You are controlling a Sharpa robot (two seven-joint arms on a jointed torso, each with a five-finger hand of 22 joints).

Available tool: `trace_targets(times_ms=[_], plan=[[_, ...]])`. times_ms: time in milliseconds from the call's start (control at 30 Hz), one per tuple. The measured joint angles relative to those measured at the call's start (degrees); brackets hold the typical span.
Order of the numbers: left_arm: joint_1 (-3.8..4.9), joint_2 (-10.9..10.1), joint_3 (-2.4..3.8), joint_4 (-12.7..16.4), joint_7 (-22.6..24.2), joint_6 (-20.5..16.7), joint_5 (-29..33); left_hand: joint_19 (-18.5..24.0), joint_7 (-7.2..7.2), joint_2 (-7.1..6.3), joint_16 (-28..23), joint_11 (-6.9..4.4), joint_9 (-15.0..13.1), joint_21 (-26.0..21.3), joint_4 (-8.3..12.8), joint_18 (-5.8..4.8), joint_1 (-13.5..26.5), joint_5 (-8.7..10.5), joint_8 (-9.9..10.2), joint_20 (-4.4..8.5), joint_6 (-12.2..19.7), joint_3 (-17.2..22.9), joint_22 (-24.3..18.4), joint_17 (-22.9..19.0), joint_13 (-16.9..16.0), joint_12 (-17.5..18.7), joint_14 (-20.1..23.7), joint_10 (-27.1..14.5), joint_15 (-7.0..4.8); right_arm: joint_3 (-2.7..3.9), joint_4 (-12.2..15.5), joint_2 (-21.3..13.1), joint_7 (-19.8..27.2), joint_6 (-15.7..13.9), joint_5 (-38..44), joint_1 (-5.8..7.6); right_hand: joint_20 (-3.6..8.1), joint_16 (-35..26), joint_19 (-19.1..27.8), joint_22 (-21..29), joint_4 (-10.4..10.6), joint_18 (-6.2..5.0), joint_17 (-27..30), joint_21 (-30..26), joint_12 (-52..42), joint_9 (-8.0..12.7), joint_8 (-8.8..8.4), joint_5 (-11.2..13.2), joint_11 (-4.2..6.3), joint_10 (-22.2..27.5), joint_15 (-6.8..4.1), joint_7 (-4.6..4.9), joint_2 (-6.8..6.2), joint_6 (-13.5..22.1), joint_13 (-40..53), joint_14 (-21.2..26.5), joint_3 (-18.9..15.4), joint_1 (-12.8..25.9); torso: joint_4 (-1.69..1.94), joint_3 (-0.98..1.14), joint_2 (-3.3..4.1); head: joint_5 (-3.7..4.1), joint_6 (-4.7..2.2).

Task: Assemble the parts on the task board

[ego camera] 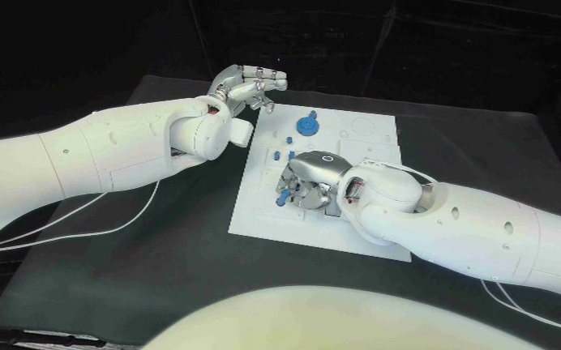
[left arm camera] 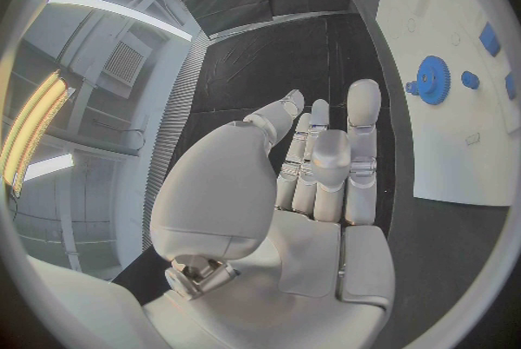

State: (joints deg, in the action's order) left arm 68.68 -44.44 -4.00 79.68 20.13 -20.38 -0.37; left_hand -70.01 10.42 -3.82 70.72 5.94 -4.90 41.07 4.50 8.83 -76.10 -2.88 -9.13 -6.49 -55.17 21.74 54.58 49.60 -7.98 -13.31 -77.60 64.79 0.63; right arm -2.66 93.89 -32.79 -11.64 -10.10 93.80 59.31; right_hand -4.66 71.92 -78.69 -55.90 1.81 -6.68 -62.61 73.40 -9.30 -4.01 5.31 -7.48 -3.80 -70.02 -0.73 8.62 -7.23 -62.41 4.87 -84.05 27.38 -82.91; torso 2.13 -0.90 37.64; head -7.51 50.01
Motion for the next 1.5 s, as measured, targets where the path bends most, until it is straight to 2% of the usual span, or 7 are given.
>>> trace_targets(times_ms=[167,233,367,633,700,1067,1500], plan=[[0.0,-0.02,0.0,0.02,-0.03,0.03,0.0,0.0,0.2,0.0,0.0,0.0,0.0,0.0,0.0,0.0,0.0,0.0,-0.26,0.0,0.21,0.0,-0.05,0.0,-0.08,-0.27,0.0,0.0,0.0,-0.04,-0.16,0.41,-0.61,-0.01,1.18,-0.07,-0.22,0.0,0.22,0.17,0.27,0.0,0.0,0.0,0.33,0.07,-0.33,-0.15,-0.01,0.01,0.0,0.19,-0.33,0.21,0.0,0.0,-0.27,0.81,0.0,-0.01,0.01,0.03,0.0],[0.0,-0.03,-0.01,0.03,-0.05,0.05,0.0,0.0,0.2,0.0,0.0,0.0,0.0,0.0,0.0,0.0,0.0,0.0,-0.26,0.0,0.21,0.0,-0.05,0.0,-0.08,-0.27,0.0,0.0,0.0,-0.05,-0.23,0.51,-0.82,-0.01,1.66,-0.07,-0.22,0.08,0.22,0.3,0.59,0.0,-0.13,0.0,0.95,0.12,-0.67,-0.46,-0.44,0.46,0.0,0.32,-0.51,0.94,-0.01,0.0,-0.59,1.55,0.0,-0.01,0.01,0.04,0.0],[0.0,-0.06,-0.01,0.03,-0.07,0.08,0.0,0.0,0.2,0.0,0.0,0.0,0.0,0.0,0.0,0.0,0.0,0.0,-0.26,0.0,0.21,0.0,-0.05,0.0,-0.07,-0.27,0.0,0.0,0.0,-0.07,-0.3,0.65,-1.01,0.03,2.31,-0.11,-0.52,0.46,0.52,0.39,1.14,0.0,-0.57,-0.22,1.79,0.23,-1.17,-1.74,-1.23,1.25,0.0,0.84,-1.66,2.22,-0.17,0.0,-1.47,2.72,0.0,-0.02,0.01,-0.06,0.0],[0.0,-0.08,-0.01,0.05,-0.09,0.16,0.0,0.0,0.2,0.0,0.0,0.0,-0.01,0.0,0.0,0.0,0.0,0.0,-0.26,0.0,0.2,0.0,-0.05,0.0,-0.07,-0.27,0.0,0.0,0.0,-0.09,-0.17,0.67,-0.41,-0.05,2.55,-0.25,-0.72,0.46,0.72,0.3,2.08,0.0,-0.18,-0.22,2.11,0.29,-1.54,-2.28,-1.23,1.25,0.43,0.94,-3.18,4.3,-0.17,0.01,-3.67,4.86,0.0,0.0,0.0,-0.19,0.0],[0.0,-0.1,-0.01,0.05,-0.09,0.18,0.0,0.0,0.2,0.0,0.0,0.0,-0.01,0.0,0.0,-0.01,0.0,0.0,-0.26,0.0,0.2,0.0,-0.05,0.0,-0.07,-0.27,0.0,0.0,0.0,-0.09,-0.12,0.67,-0.15,-0.11,2.47,-0.26,-0.72,0.46,0.72,0.3,2.16,0.01,-0.18,-0.22,2.44,0.29,-1.54,-2.28,-1.44,1.46,0.44,0.8,-3.23,4.72,-0.17,0.01,-3.75,4.9,-0.01,0.0,-0.01,-0.16,0.0],[0.0,-0.11,-0.01,0.05,-0.09,0.38,0.0,0.0,0.2,0.0,0.0,-0.13,-0.01,-0.04,0.0,-0.01,0.0,0.0,-0.25,0.0,0.2,0.0,-0.04,-0.1,-0.06,-0.27,0.0,-0.13,0.0,-0.1,0.18,0.64,1.17,-0.67,1.42,-0.32,-0.72,0.46,0.71,0.31,2.16,0.0,-0.09,-0.22,2.49,0.29,-1.54,-2.28,-1.21,1.67,0.43,0.72,-3.23,5.24,-0.16,0.01,-4.06,4.9,-0.01,0.0,-0.01,-0.13,0.0],[0.0,-0.19,-0.01,0.05,-0.12,0.55,0.0,0.0,0.2,0.0,0.0,0.0,-0.01,-0.24,0.0,-0.01,0.0,0.0,-0.25,0.0,0.2,0.0,-0.07,-0.14,-0.06,-0.26,0.0,-0.41,0.0,-0.1,0.81,-0.7,1.5,-2.17,0.79,-0.35,-0.95,0.46,0.91,0.58,2.16,0.0,-0.1,-0.22,3.17,0.28,-1.54,-2.69,-1.47,2.33,0.43,0.99,-3.23,6.37,-0.31,0.01,-4.55,4.9,-0.04,0.01,-0.01,-0.03,0.0]])
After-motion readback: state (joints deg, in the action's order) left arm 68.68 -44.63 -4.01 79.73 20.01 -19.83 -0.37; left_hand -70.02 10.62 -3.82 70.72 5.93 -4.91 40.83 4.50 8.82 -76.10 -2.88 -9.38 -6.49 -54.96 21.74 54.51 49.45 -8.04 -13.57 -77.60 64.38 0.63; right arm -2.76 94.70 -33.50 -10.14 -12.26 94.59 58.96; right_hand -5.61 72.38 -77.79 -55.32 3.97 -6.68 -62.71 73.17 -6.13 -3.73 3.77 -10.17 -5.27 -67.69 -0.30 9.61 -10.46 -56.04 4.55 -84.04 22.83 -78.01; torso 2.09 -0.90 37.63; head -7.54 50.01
